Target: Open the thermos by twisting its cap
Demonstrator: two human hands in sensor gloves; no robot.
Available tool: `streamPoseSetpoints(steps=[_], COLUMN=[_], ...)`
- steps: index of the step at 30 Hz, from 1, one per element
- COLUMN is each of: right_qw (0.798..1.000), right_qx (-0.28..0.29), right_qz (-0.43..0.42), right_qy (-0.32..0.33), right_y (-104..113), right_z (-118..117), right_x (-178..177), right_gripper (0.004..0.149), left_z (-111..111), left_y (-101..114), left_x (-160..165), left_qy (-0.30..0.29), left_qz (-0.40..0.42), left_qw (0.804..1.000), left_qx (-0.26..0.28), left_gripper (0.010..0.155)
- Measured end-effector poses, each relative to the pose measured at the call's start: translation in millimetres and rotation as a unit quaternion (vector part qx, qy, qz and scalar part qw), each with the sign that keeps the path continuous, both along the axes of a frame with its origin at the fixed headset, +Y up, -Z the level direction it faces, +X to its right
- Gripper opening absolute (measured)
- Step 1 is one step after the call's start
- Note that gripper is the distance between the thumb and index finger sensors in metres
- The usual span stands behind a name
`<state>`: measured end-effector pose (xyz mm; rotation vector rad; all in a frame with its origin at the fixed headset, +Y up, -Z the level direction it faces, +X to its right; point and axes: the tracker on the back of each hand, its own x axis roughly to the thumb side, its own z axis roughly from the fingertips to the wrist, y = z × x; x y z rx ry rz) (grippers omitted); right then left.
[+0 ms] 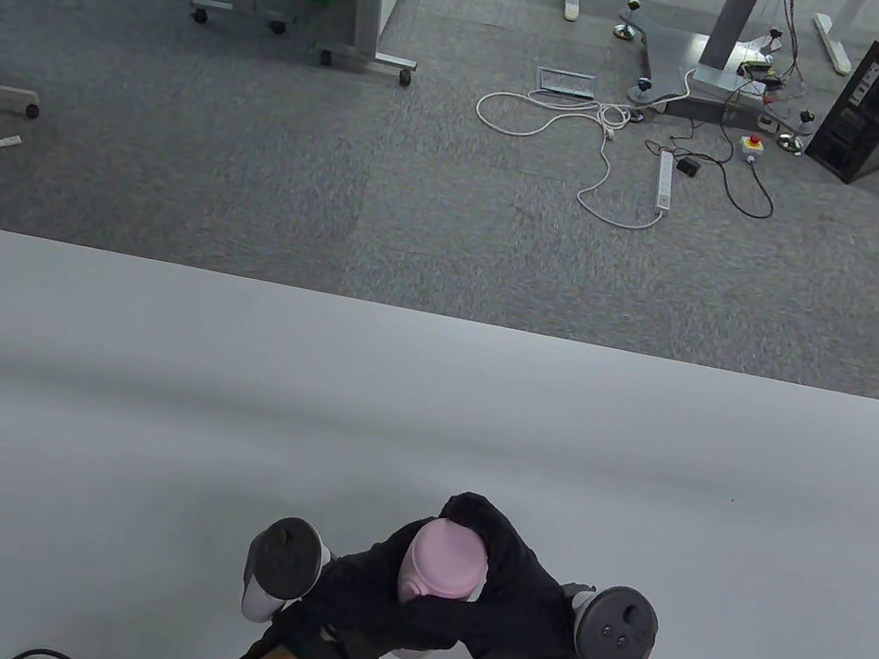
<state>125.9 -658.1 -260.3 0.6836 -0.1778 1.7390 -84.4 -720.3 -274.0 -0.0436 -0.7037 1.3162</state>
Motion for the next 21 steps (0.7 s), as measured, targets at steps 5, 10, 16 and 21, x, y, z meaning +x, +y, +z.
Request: streamPoseSetpoints(steps=[5,10,16,21], right_qw=[0.997,0.973,0.977,0.996], right_qx=[-0.006,0.062,0.057,0.019], right_qz=[0.042,0.130,0.102,0.046], right_qy=[-0.057,-0.181,-0.176,-0.080], right_y=[3,6,5,3], right_z=[12,29,26,15], right_x=[-17,-32,-27,-18], right_gripper=[0.101,0.105,0.101,0.101], left_z=[-1,3,3,1], left_y=[-4,2,2,1], left_x=[-5,-9,-8,-7], left_qy=[0.041,0.102,0.094,0.046], left_qz=[0.027,-0.007,-0.008,0.015], left_qw=[0.999,0.995,0.995,0.999], left_qx=[-0.013,0.021,0.020,0.007], left_gripper=[0.121,0.120,0.120,0.120])
